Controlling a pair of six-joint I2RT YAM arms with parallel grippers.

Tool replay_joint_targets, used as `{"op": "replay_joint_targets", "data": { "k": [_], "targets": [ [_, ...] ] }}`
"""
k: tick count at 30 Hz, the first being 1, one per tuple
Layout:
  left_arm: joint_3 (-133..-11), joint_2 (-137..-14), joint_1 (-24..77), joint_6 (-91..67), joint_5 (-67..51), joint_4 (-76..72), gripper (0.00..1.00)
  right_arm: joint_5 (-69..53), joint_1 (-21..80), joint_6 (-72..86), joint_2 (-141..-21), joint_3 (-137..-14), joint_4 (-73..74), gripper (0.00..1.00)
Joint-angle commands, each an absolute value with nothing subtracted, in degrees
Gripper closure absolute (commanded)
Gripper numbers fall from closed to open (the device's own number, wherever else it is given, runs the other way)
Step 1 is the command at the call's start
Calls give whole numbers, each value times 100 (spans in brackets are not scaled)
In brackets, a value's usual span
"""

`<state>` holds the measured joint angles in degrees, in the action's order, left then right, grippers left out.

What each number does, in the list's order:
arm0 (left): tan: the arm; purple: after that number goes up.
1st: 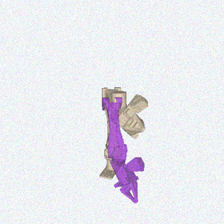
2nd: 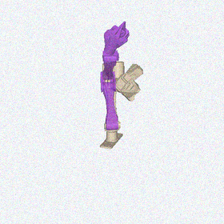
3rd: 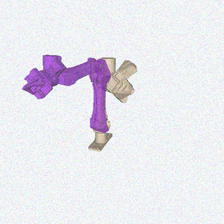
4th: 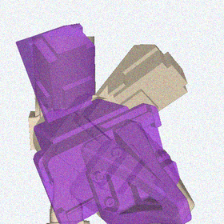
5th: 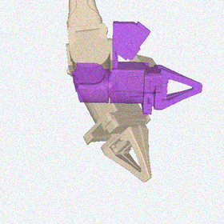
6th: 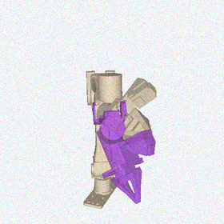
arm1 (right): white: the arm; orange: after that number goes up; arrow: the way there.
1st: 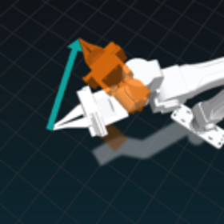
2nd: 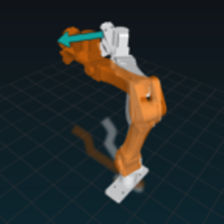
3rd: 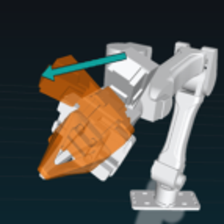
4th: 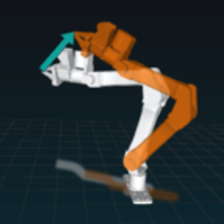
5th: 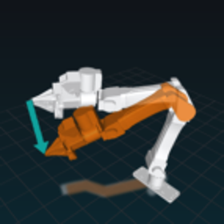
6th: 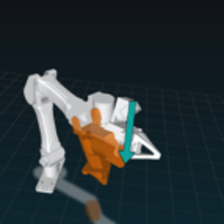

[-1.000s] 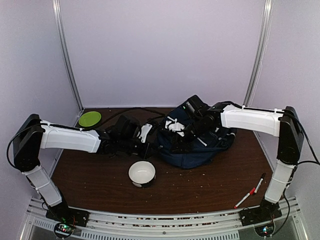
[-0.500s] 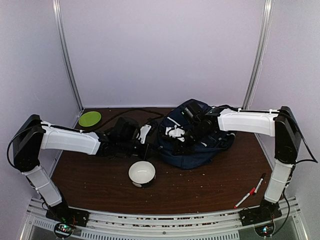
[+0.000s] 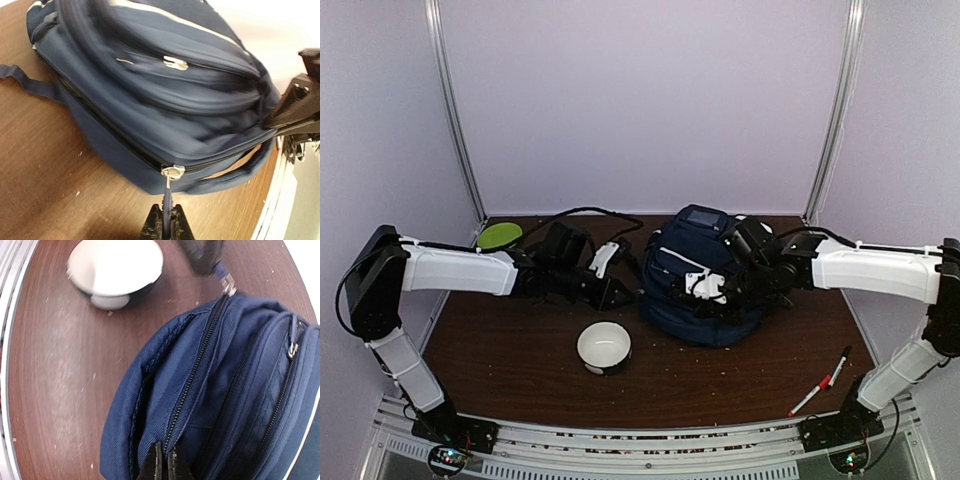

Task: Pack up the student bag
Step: Zip the largest pocket of the bag in the student bag.

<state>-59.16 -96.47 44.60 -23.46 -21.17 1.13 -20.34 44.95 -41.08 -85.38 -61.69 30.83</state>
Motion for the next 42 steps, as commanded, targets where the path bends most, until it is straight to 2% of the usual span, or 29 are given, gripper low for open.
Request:
{"op": "replay_joint_targets", "data": {
  "k": [1,5,12,21,33,41,42],
  "targets": [
    [-6009,-9598,3927,-2006,-2009,635,100,-1109,4510,-4519,-7929,-5372,3713,100],
    [-6072,-9705,3878,-2004,-1950,676,100,-783,4300,-4743,-7586,-4970,3749,100],
    [-6981,-10640,3647,-1872,-1866,822,100,-196,4046,-5378,-7077,-4360,3698,100],
    [-7982,-11363,3537,-1822,-1783,1002,100,-205,3790,-5480,-7128,-4341,3722,100],
    [-8682,-11957,3358,-1949,-1553,1048,100,-199,3710,-5489,-7213,-4103,3510,100],
    [-8457,-11772,3336,-1991,-1789,852,100,-554,3687,-5168,-7176,-4231,3526,100],
    [-8314,-11619,3346,-1987,-1859,760,93,-625,3683,-5093,-7146,-4261,3549,98]
  ]
}}
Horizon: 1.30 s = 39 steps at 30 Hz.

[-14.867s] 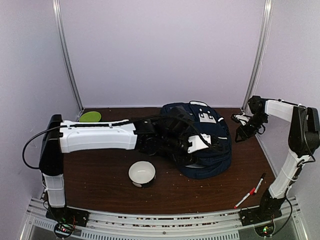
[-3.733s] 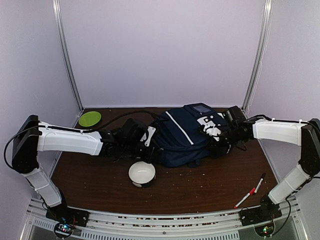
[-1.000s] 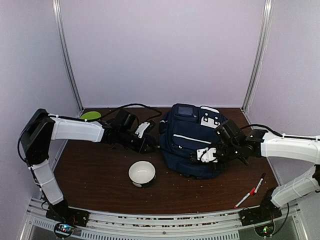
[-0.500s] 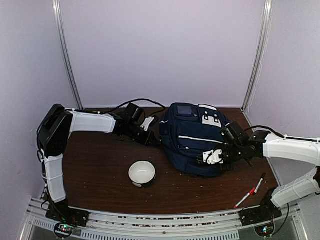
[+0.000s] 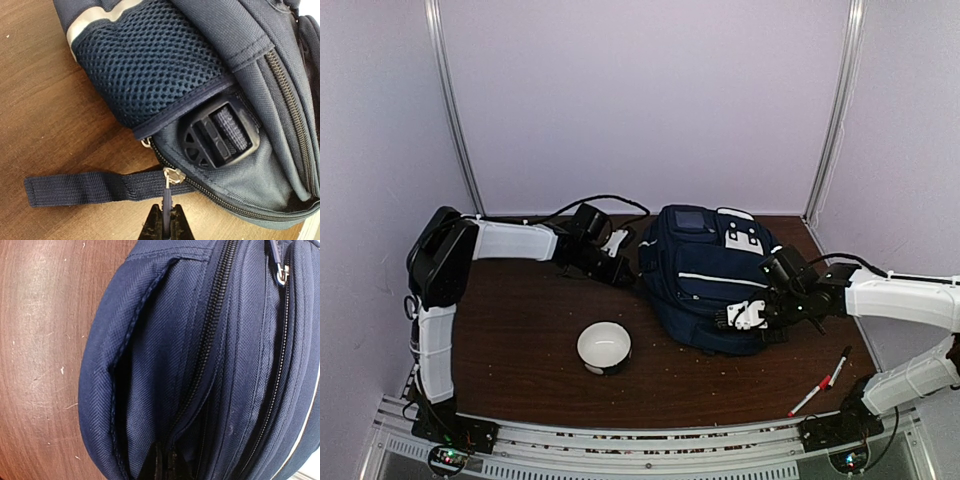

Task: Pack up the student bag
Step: Zip the largest pocket of the bag in the student bag, then pick up the pen from the corner of the board.

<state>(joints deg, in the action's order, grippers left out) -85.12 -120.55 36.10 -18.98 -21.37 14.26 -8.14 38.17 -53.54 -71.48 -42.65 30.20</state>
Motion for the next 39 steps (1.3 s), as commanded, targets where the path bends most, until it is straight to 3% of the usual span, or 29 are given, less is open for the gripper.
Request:
{"op": "replay_joint_targets", "data": {
  "k": [1,3,6,13,24,39],
  "targets": [
    [-8187,-11453,3352,-1984,-1886,733,80,-703,3676,-5021,-7103,-4302,3596,86],
    [-7934,-11101,3389,-1883,-1787,764,67,-865,3657,-4905,-6979,-4419,3767,70],
    [-7462,-10416,3433,-1794,-1577,855,57,-1073,3557,-4825,-6751,-4725,4288,57],
    [-6436,-9065,3546,-1452,-1547,878,56,-1301,3063,-5115,-5805,-4787,5551,51],
    [-6119,-8440,3573,-1363,-1367,672,56,-13,2875,-7194,-4740,-3416,6720,56],
    [-6065,-8556,3576,-1379,-1336,607,57,-123,3441,-7112,-5698,-3140,6363,70]
  ]
}}
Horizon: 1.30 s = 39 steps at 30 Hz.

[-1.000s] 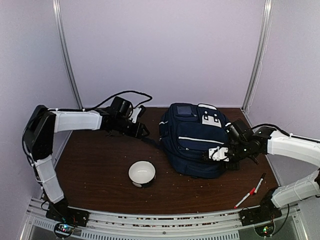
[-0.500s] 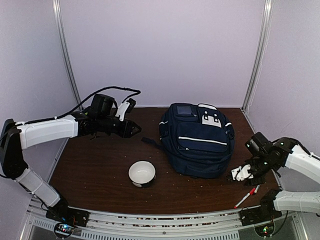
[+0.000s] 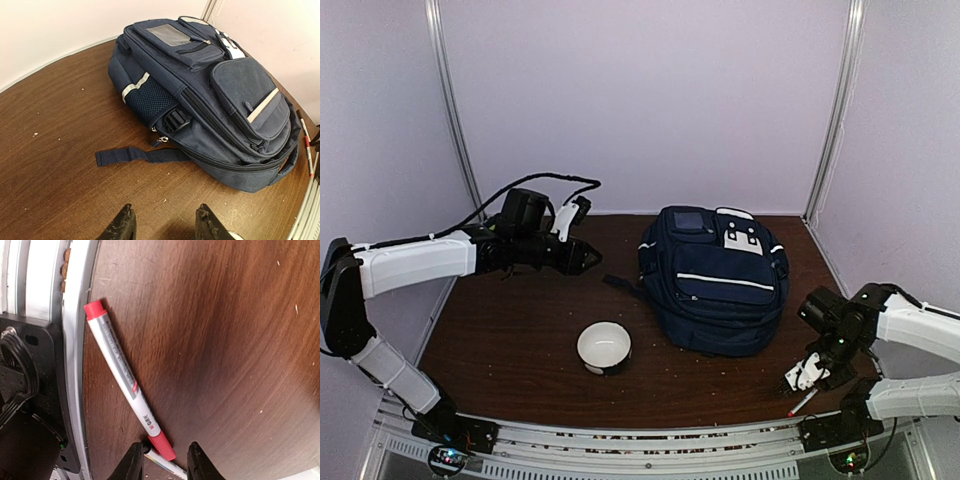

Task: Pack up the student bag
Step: Pick up the pen from the corner of the board, then pick up the upper front pocket of the student bag.

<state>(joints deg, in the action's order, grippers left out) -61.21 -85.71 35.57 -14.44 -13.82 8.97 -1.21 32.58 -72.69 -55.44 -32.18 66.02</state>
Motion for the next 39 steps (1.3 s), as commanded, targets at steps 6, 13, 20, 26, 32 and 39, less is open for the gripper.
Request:
{"op": "replay_joint_targets", "data": {
  "k": [6,13,20,26,32,39],
  "targets": [
    [-6161,-8550,3570,-1318,-1294,772,57,11,3735,-7115,-5684,-2868,6308,69],
    [-6176,-8530,3573,-1295,-1236,783,57,301,3954,-7045,-5442,-2438,5984,64],
    [-6205,-8500,3571,-1310,-1267,796,57,366,4037,-6788,-5660,-2297,5529,70],
    [-6333,-8470,3572,-1148,-1390,893,57,284,4061,-6677,-5812,-2240,5130,85],
    [-6766,-8505,3612,-644,-1417,1062,56,2,4061,-6523,-6043,-2955,5471,100],
    [-7600,-8844,4268,299,-1085,1357,54,-95,4005,-6428,-5634,-4154,6193,100]
  ]
}}
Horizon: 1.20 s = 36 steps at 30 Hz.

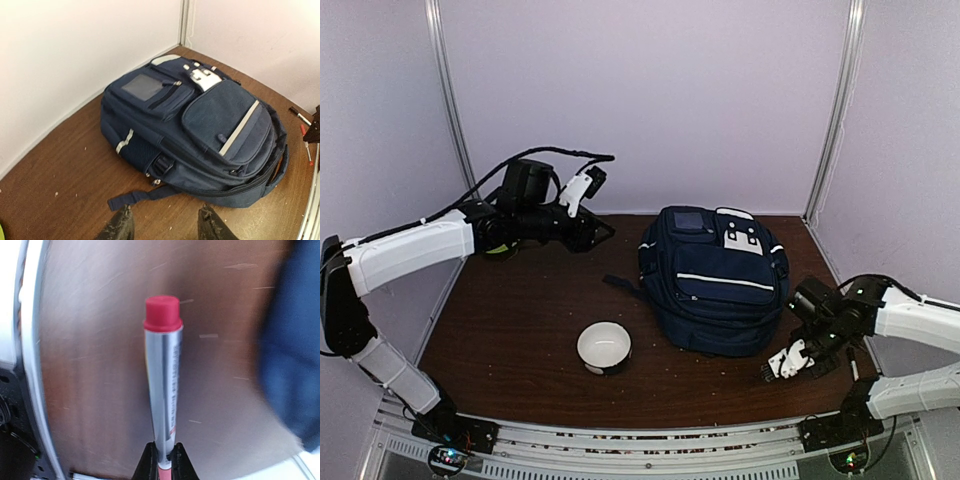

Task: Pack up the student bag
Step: Pick up the upper front pocket of the student bag.

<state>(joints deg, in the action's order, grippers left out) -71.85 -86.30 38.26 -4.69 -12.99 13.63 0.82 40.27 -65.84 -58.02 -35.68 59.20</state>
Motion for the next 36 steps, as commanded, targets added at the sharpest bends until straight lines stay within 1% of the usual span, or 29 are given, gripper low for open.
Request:
{"op": "replay_joint_targets", "data": {
  "k": [1,6,9,12,18,21,25,30,33,36],
  "targets": [
    [-7681,-8910,4393,453,-1033,1355,53,-195,3944,-6369,-5638,-4333,6228,100],
    [-8194,-9397,5026,1139,-821,1484,54,-781,3279,-6212,-5646,-5077,6374,100],
    [-8535,-9797,5298,1430,-724,1604,56,-1353,2448,-6132,-5757,-5418,6393,100],
    [-9142,-10333,5483,1726,-700,1918,59,-1995,1625,-5952,-6035,-5711,6381,100],
    [-10139,-11240,6019,2314,-173,2415,62,-2722,310,-4196,-6633,-6086,5393,100],
    [-10584,-11665,6257,2700,194,2668,61,-3160,-213,-3766,-6666,-6147,5127,100],
    [-11025,-12197,6464,2945,640,2750,58,-3360,-443,-3531,-6592,-6033,4810,100],
    [-11437,-12698,6469,2998,530,2950,58,-3524,-448,-3272,-6571,-5776,4509,100],
    [-11508,-12850,6478,2987,391,2994,57,-3548,-449,-3326,-6736,-5795,4606,100],
    [-11721,-13087,6478,2877,701,2997,57,-3586,-448,-3339,-6875,-5820,4658,100]
  ]
}}
